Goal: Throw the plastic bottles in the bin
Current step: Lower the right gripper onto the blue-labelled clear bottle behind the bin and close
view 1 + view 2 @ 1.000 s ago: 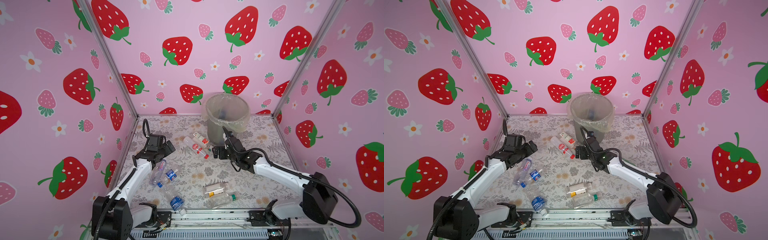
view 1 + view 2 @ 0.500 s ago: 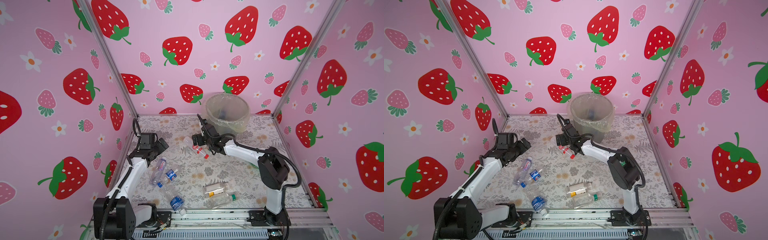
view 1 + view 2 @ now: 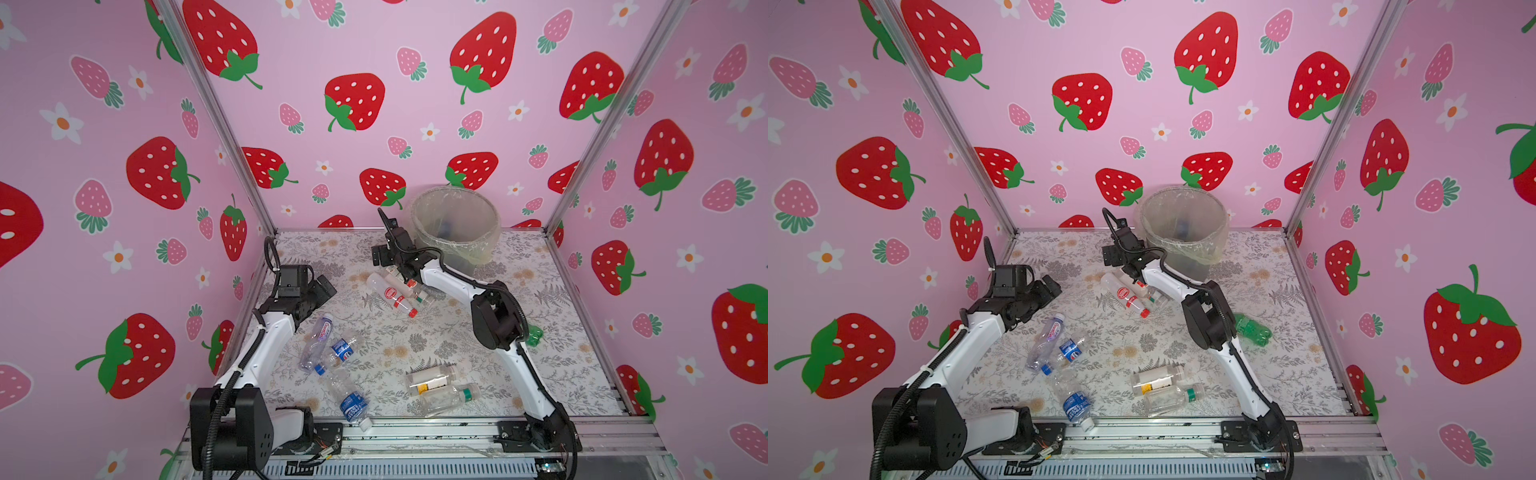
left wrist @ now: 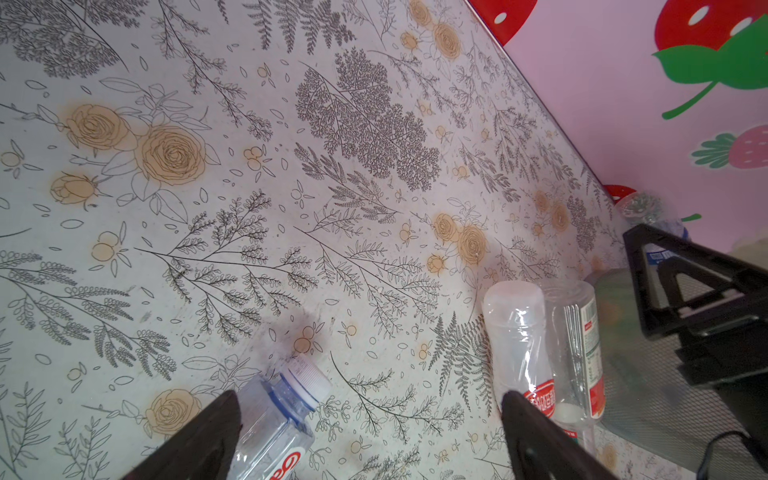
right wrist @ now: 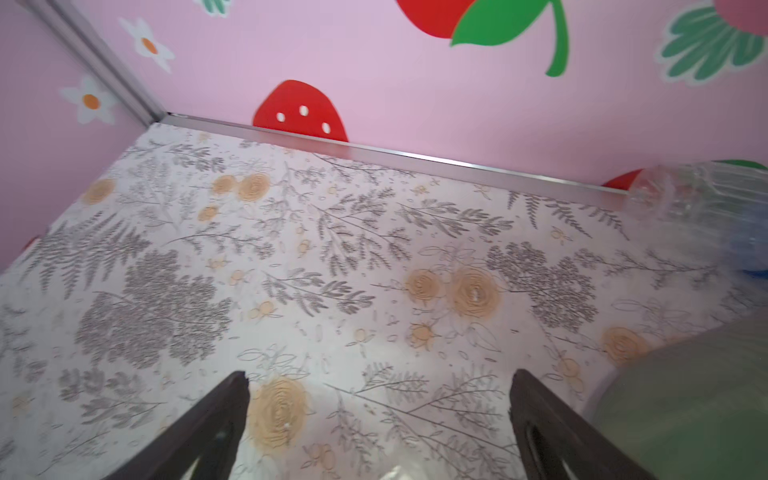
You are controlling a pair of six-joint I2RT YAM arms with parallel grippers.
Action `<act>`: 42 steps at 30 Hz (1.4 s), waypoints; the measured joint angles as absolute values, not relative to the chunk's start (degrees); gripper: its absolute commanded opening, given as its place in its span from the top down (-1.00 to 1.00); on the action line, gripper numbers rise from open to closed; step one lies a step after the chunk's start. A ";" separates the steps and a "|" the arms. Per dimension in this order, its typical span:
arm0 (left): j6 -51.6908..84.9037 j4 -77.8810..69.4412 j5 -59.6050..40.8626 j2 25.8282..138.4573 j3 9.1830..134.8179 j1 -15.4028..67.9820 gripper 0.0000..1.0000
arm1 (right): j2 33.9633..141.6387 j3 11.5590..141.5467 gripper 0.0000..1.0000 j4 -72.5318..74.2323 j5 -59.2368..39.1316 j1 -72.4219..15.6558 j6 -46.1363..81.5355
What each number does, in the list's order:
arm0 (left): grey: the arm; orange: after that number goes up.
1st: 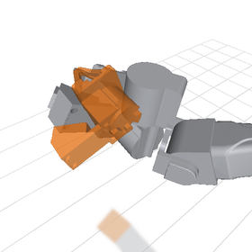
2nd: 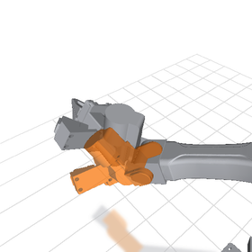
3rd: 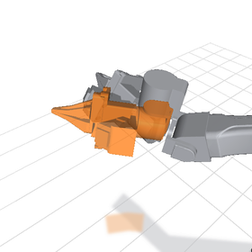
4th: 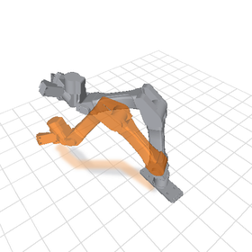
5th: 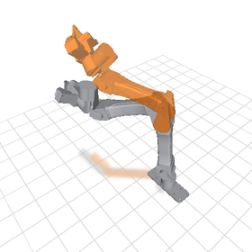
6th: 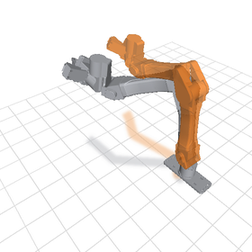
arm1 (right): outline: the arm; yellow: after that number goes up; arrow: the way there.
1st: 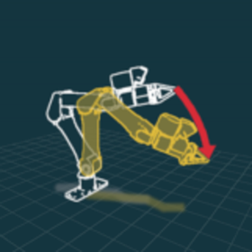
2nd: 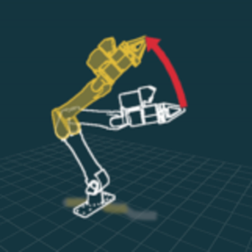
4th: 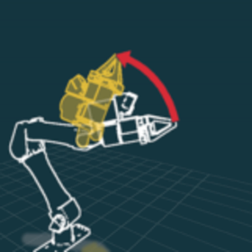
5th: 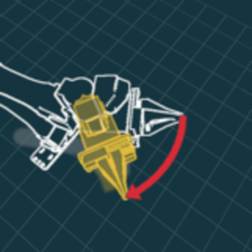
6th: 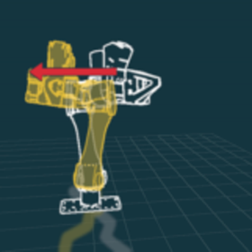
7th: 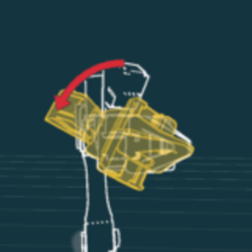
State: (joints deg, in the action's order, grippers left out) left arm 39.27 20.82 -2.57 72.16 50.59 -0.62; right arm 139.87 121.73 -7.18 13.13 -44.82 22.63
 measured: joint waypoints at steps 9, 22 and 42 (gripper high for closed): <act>39.29 19.40 -4.27 74.22 50.59 -1.54 -0.99 | 138.45 115.35 -0.99 -6.09 14.81 -38.28 23.38; 39.31 18.20 -5.06 74.35 50.57 -1.67 -0.99 | 133.16 106.54 -0.99 -5.04 13.08 -26.72 30.02; 39.55 17.72 -5.65 74.52 50.50 -1.67 -0.99 | 143.17 115.63 -0.99 0.32 7.22 -25.78 59.18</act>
